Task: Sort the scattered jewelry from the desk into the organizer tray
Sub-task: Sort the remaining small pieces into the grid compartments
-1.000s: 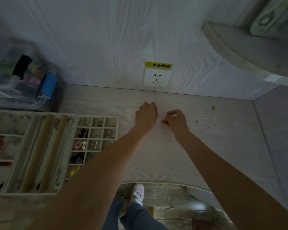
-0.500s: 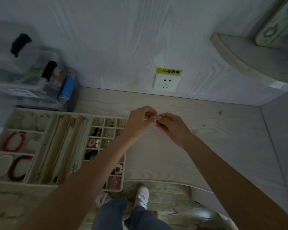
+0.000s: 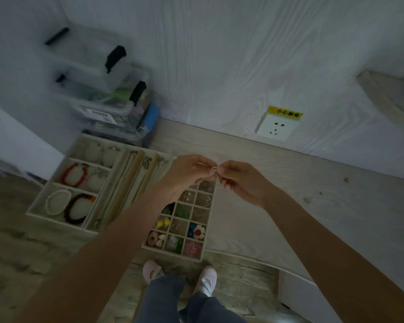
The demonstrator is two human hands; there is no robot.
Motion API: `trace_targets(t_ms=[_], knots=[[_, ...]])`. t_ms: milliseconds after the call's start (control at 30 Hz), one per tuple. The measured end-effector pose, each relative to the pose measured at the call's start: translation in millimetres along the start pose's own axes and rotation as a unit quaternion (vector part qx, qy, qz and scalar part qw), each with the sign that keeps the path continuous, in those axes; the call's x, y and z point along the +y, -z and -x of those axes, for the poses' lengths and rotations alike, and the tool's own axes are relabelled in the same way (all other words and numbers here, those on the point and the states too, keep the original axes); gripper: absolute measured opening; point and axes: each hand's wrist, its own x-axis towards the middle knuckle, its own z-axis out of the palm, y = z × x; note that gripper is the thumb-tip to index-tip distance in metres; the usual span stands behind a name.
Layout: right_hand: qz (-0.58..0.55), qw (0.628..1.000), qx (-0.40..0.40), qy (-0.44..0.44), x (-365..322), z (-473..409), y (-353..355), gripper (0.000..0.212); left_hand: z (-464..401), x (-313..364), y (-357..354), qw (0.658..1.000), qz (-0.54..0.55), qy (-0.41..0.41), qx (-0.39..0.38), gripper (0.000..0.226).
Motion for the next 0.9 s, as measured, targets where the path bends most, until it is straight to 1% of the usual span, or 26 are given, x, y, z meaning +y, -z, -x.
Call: trace_targets(t_ms=[100, 167, 233, 300, 433, 500, 600, 667, 733, 800, 900], knots=[[0.003, 0.999, -0.028, -0.027, -4.8, -8.5, -16.3, 0.014, 4.1, -1.3, 16.8, 1.0, -0.018, 0.012, 0.016, 0.011], [0.011, 0.999, -0.02, -0.025, -7.2, -16.1, -25.9, 0.016, 4.0, -3.2, 25.6, 0.998, -0.035, -0.003, 0.045, 0.011], [0.019, 1.0, 0.003, -0.019, -7.5, -23.9, -34.5, 0.016, 1.9, -7.3, 33.6, 0.991, -0.106, -0.034, 0.076, 0.013], [0.032, 0.999, 0.024, -0.012, -6.4, -30.8, -43.9, 0.016, 1.0, -12.3, 40.8, 0.98, -0.168, -0.046, 0.101, 0.014], [0.104, 0.993, 0.057, 0.017, 1.0, -41.3, -54.5, 0.016, 2.8, -18.4, 44.3, 0.967, -0.209, -0.066, 0.127, 0.009], [0.182, 0.979, 0.085, 0.04, 7.4, -45.9, -54.7, 0.018, 3.6, -24.6, 43.1, 0.971, -0.202, -0.051, 0.121, 0.008], [0.326, 0.937, 0.108, 0.068, 16.8, -49.6, -52.7, 0.017, 7.2, -27.3, 38.9, 0.987, -0.134, -0.004, 0.084, 0.016], [0.396, 0.909, 0.099, 0.079, 21.4, -49.7, -50.5, 0.008, 8.6, -24.0, 35.2, 0.992, -0.107, 0.037, 0.052, 0.019], [0.476, 0.87, 0.082, 0.096, 22.5, -49.1, -49.3, 0.004, 8.4, -22.9, 32.0, 0.993, -0.086, 0.083, 0.023, 0.016], [0.553, 0.825, 0.057, 0.103, 22.7, -50.4, -49.6, 0.01, 8.4, -25.4, 29.9, 0.99, -0.065, 0.125, 0.004, 0.018], [0.646, 0.757, 0.023, 0.096, 22.3, -55.0, -53.9, 0.018, 8.3, -28.0, 27.5, 0.989, -0.057, 0.137, -0.015, 0.022]])
